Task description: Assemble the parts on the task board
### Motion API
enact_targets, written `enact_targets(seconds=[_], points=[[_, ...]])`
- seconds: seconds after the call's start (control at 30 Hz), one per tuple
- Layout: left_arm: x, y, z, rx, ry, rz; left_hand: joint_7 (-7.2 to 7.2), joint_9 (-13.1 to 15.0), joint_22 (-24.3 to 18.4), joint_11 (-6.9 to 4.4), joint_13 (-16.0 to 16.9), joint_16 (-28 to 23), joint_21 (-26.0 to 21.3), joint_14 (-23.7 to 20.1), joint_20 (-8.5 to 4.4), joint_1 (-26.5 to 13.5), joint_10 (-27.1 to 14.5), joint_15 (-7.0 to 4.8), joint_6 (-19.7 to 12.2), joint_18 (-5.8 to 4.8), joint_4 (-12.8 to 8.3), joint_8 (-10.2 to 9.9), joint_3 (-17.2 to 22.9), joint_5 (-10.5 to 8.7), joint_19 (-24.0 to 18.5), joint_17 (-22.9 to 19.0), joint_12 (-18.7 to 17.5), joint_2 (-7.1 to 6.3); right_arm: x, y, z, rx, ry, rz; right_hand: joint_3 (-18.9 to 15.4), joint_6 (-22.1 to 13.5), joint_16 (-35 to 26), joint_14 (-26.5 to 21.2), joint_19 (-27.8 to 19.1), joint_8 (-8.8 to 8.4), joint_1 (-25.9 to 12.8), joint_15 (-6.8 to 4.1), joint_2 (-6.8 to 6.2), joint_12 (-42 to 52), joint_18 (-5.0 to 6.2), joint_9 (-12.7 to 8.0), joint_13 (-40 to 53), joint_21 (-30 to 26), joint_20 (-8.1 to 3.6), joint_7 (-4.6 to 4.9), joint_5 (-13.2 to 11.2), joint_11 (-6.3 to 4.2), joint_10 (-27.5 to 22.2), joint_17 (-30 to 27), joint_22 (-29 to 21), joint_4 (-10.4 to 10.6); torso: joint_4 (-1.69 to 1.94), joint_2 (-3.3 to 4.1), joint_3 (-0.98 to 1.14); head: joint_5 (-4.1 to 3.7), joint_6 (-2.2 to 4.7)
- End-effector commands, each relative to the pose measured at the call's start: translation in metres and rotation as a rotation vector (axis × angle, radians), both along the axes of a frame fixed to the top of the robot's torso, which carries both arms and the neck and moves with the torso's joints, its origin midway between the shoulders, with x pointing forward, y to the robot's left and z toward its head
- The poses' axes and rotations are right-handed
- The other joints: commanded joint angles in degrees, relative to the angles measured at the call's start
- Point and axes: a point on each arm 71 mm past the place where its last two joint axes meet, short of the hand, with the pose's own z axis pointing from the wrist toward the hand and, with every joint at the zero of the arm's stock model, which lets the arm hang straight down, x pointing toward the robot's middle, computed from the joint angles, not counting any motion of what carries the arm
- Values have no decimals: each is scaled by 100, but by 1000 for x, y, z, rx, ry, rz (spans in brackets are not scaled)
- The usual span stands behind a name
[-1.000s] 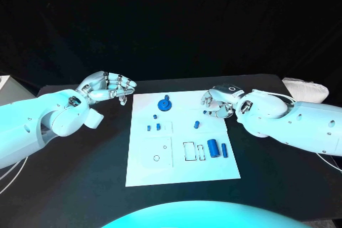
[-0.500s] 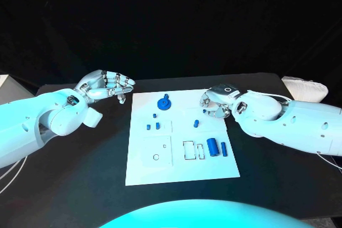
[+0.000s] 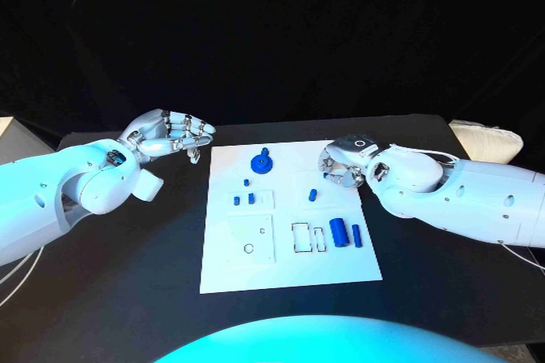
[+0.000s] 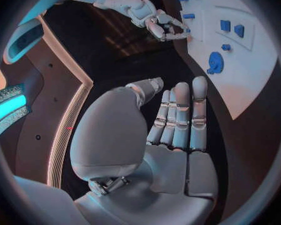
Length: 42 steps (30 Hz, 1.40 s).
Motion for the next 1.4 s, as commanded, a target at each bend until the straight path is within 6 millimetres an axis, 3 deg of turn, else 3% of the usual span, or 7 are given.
enact_targets(seconds=[0.03, 0.57, 0.67, 0.83, 1.13, 1.4], points=[[-1, -1, 1, -7, 0, -13, -2, -7, 8, 19, -6, -22, -20, 19, -9, -57, 10, 8, -48, 20, -16, -40, -31, 6, 46, -6, -18, 10, 0, 1, -4, -36, 15, -1, 31, 34, 34, 235, 172, 39, -12, -35, 37, -24, -115, 9, -5, 26, -42, 5, 39, -8, 36, -8, 630, 9, -1, 4, 3, 5, -15], [-1, -1, 1, -1, 6, -17, 6, -14, 2, 26, -17, -26, -26, 23, -5, -60, -4, 13, -70, 21, -22, -49, -35, 6, 51, -9, -38, 14, -2, 7, -15, -41, 41, 6, 100, 29, 40, 228, 167, 22, -93, -26, -39, -90, -112, 21, -77, 9, -39, 25, 31, 8, 87, -36, 633, -40, -7, -3, 1, 26, -55], [-1, -1, 1, 1, 6, -18, 6, -14, 2, 26, -17, -26, -26, 23, -5, -60, -4, 13, -70, 21, -22, -49, -35, 6, 51, -9, -38, 14, -2, 7, -15, -40, 40, 2, 201, 84, 52, 226, 173, 46, -61, -31, 27, -99, -117, 44, -105, 34, -41, 22, 56, 3, 165, -40, 651, -112, -5, -5, 0, 21, -60], [-1, -1, 0, 3, 6, -19, 8, -16, -1, 28, -20, -27, -29, 24, -4, -59, -7, 14, -74, 22, -23, -51, -34, 7, 52, -10, -43, 17, -2, 7, -14, -40, 23, -9, 475, 302, 120, 229, 234, 213, 62, -95, 270, -66, -157, 181, -115, 266, -56, 4, 49, -49, 544, -9, 782, -436, -2, -5, 1, 18, -67], [-1, -1, 0, 6, 8, -18, 9, -18, -3, 29, -23, -28, -32, 25, -3, -55, -10, 15, -79, 22, -27, -52, -32, 8, 53, -10, -47, 21, -3, 8, -11, -39, -23, -21, 769, 315, 139, 211, 255, 307, -94, -110, 296, -172, -175, 329, -152, 367, -66, 4, -156, -65, 780, -57, 855, -743, -1, -4, 5, 14, -74], [0, 0, 0, 8, 8, -13, 14, -23, -5, 34, -31, -31, -34, 27, 0, -50, -21, 17, -95, 22, -36, -59, -31, 9, 59, -13, -62, 25, -5, 9, -6, 3, -76, -24, 814, 313, 144, 209, 260, 318, -120, -113, 298, -196, -179, 351, -158, 389, -68, 2, -202, -70, 805, -64, 869, -792, -5, -9, 1, 17, -62]])
